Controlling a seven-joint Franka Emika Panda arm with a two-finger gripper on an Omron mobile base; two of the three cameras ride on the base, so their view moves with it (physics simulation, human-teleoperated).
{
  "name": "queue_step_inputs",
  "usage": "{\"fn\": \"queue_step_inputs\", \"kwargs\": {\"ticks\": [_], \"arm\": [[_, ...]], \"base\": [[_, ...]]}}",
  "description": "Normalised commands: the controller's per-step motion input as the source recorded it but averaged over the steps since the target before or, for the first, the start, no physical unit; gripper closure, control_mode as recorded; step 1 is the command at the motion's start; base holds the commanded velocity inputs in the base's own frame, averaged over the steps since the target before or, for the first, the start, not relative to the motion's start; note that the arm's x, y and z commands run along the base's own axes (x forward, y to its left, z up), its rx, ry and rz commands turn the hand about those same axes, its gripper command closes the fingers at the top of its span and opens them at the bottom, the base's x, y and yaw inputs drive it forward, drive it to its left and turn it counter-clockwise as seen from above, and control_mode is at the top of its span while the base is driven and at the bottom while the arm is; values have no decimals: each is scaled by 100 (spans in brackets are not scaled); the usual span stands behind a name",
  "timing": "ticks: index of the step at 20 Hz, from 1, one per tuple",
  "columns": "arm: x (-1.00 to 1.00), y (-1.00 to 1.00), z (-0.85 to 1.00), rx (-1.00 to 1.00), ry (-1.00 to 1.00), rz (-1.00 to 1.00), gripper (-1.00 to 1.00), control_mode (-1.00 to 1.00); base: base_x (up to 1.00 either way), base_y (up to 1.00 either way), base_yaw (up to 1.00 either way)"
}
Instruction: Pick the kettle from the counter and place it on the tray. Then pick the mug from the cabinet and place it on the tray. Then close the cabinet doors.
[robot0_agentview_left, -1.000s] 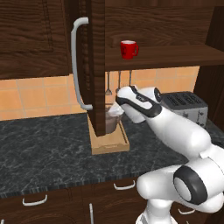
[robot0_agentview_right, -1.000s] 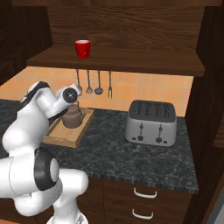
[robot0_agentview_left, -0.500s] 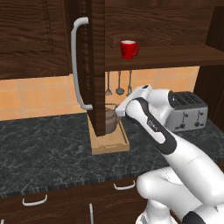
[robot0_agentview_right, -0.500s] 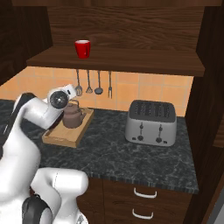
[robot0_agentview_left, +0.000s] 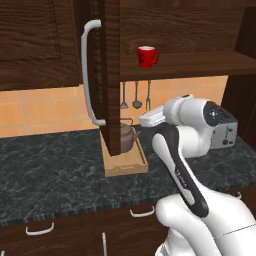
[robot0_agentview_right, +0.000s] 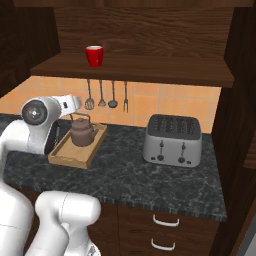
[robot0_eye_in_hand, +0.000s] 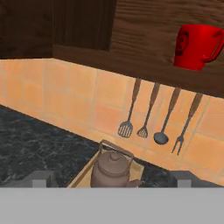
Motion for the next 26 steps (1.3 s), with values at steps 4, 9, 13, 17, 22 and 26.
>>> {"fn": "queue_step_inputs", "kwargs": {"ticks": [4, 9, 13, 17, 22, 26], "arm": [[-65, -34, 66, 7, 0, -25, -100, -100], [-58, -36, 84, 6, 0, -21, -100, -100], [-23, -37, 83, 2, 0, -9, -100, -100], [0, -7, 20, 0, -1, 0, -100, -100], [11, -3, 5, 0, 0, 0, -100, -100], [22, -5, 39, 0, -5, 0, -100, -100]], "base": [[0, 0, 0], [0, 0, 0], [0, 0, 0], [0, 0, 0], [0, 0, 0], [0, 0, 0]]}}
